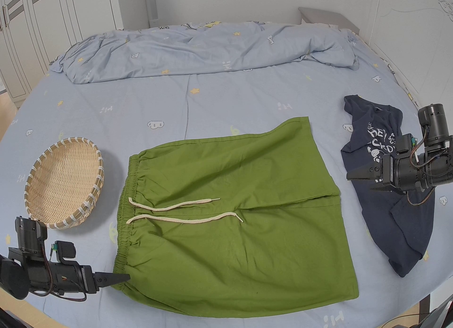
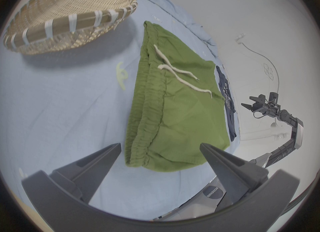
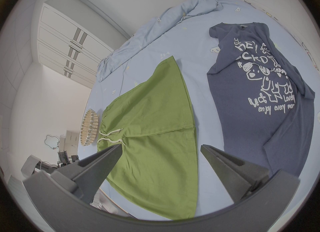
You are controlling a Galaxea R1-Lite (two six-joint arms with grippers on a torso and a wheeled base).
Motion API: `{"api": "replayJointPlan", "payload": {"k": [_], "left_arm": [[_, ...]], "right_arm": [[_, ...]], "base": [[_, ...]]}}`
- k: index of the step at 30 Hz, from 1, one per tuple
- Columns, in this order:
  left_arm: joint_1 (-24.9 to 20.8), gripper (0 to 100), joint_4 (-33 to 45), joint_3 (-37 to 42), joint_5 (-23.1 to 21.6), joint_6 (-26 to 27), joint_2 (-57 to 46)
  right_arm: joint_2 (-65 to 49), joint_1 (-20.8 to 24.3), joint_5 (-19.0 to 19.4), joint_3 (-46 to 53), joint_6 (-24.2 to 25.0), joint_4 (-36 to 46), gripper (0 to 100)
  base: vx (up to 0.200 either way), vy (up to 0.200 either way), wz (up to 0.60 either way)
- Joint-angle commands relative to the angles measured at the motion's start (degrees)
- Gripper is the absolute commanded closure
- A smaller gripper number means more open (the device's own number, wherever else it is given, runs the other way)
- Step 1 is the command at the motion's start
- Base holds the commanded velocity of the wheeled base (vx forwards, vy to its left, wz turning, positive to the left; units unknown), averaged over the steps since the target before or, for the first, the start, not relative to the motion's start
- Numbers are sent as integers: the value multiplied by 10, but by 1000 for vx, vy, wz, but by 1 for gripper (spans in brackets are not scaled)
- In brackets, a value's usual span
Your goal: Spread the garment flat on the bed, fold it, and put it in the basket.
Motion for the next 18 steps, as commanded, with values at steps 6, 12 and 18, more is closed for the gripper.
{"api": "replayJointPlan", "payload": {"k": [6,12,18], "left_arm": [[-27,0,-4,0,3,7,95],[-30,0,-9,-2,3,9,112],[-18,0,-15,-2,4,13,107]], "right_arm": [[-13,8,0,5,0,0,0],[-13,9,0,5,-1,0,0],[-13,9,0,5,-1,0,0]], "base": [[0,0,0],[0,0,0],[0,0,0]]}}
